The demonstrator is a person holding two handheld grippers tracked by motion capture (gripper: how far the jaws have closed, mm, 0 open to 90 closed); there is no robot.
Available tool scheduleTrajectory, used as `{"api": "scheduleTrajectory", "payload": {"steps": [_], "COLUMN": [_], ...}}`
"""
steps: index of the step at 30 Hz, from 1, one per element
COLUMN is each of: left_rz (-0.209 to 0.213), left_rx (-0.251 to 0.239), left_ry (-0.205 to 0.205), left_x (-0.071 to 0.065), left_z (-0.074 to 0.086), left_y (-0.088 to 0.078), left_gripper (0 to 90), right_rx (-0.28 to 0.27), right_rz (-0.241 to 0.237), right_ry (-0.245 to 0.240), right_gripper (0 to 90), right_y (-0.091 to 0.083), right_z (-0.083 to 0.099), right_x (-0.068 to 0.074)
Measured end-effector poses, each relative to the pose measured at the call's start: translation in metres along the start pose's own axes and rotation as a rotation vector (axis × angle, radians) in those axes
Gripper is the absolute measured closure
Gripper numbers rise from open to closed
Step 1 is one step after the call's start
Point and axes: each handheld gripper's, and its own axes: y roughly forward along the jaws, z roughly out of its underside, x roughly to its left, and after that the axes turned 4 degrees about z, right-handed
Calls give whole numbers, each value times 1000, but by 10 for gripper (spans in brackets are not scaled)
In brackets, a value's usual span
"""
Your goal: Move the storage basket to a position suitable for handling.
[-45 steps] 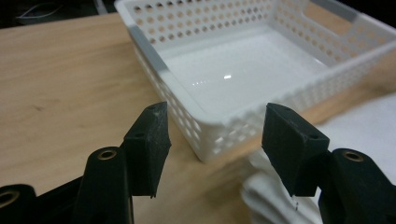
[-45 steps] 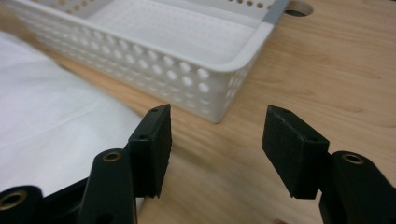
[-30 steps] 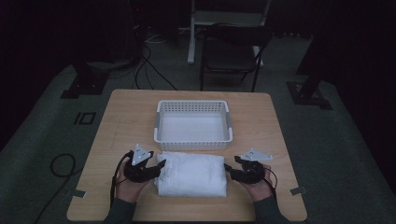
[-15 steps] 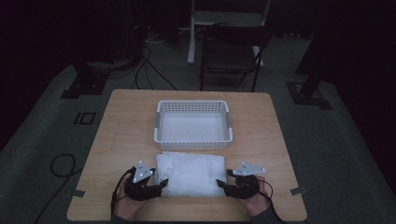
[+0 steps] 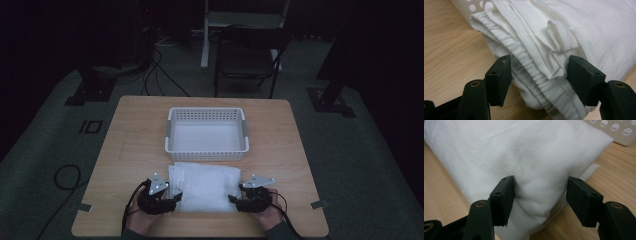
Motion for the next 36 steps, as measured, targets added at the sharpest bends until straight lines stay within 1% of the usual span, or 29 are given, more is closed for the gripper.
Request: {"api": "scheduleTrajectory", "payload": {"steps": [1, 3, 6, 12, 13, 16, 19, 24, 28, 32, 35, 36], "left_rz": [-3, -11, -20, -23, -25, -24, -17, -15, -9, 24, 30, 25], "left_rx": [1, 4, 2, -9, -10, -9, -11, -23, -35, -54, -72, -78], "left_ry": [-1, 14, 26, 33, 35, 40, 40, 33, 6, -23, -33, -28], "left_x": [0, -1, -1, 1, 1, 3, 6, 11, 16, 20, 21, 21], "left_z": [-1, -4, -9, -15, -17, -21, -23, -25, -26, -26, -28, -30], "left_y": [1, 4, 8, 16, 17, 21, 24, 27, 28, 24, 20, 19], "left_gripper": [358, 358, 357, 356, 356, 356, 356, 356, 350, 346, 346, 346], "right_rx": [0, -1, -3, -12, -13, -16, -15, -16, -14, -19, -33, -40], "right_rz": [3, 12, 24, 39, 42, 49, 50, 53, 60, 60, 62, 66], "right_ry": [1, 1, 16, 27, 34, 46, 50, 57, 53, 53, 53, 52], "right_gripper": [391, 391, 391, 386, 386, 386, 386, 386, 390, 391, 391, 391], "right_y": [1, 1, 3, 6, 6, 7, 8, 9, 11, 10, 5, 3], "right_z": [0, -1, -3, -6, -7, -9, -9, -11, -14, -16, -17, -17], "right_x": [-1, -3, -8, -18, -22, -28, -30, -31, -32, -32, -32, -32]}}
